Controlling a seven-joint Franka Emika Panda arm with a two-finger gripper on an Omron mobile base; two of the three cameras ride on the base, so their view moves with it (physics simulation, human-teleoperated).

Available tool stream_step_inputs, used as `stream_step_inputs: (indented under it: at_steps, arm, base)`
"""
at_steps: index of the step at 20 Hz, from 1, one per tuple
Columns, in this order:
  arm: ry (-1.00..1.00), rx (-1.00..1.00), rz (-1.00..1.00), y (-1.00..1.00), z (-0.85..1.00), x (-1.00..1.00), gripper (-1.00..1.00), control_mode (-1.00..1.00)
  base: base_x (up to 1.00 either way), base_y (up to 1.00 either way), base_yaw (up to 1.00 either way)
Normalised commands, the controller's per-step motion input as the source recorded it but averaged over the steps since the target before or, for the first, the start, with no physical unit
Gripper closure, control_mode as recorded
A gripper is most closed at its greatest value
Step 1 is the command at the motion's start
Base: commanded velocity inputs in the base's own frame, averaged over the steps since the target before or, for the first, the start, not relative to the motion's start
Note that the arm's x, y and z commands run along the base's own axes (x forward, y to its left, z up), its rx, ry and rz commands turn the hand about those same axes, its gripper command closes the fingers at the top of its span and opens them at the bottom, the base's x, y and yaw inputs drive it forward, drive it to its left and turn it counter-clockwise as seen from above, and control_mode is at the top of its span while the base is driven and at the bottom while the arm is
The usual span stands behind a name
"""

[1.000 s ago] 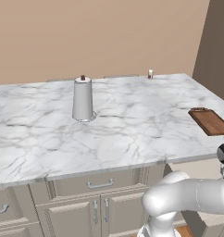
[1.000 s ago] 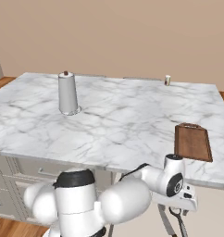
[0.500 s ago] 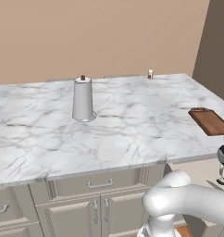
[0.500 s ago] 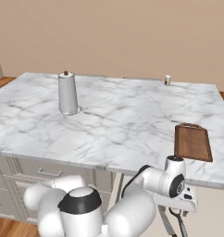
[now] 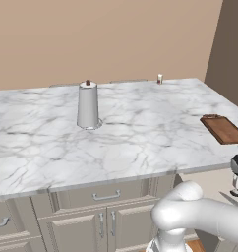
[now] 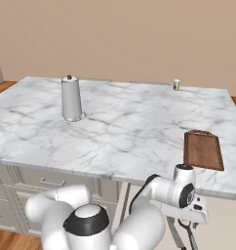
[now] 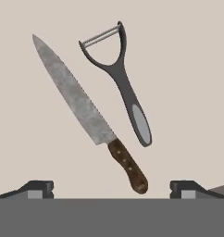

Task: Open the drawer on the right and place the cutting tools on the cutting board.

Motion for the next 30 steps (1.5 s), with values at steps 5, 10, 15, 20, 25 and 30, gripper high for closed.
stream_step_inputs:
  at_steps: [5,10,15,20,25,30]
  arm:
    - [0.01,0.00,0.12,-0.20,0.00,0.00,-1.00,-1.00]
    - [0.01,0.00,0.15,-0.06,-0.08,-0.01,-1.00,-1.00]
    - [0.01,0.02,0.04,0.00,-0.30,-0.32,-1.00,-1.00]
    - [0.00,0.06,-0.02,-0.02,-0.16,-0.35,-1.00,-1.00]
    - [0.00,0.01,-0.04,0.00,-0.07,-0.13,-1.00,-1.00]
    - [-0.02,0.00,0.00,0.06,-0.21,0.00,-1.00,-1.00]
  base:
    - [0.00,0.00,0.00]
    - [0.00,0.00,0.00]
    - [0.00,0.00,0.00]
    - [0.00,0.00,0.00]
    - [0.00,0.00,0.00]
    - [0.00,0.00,0.00]
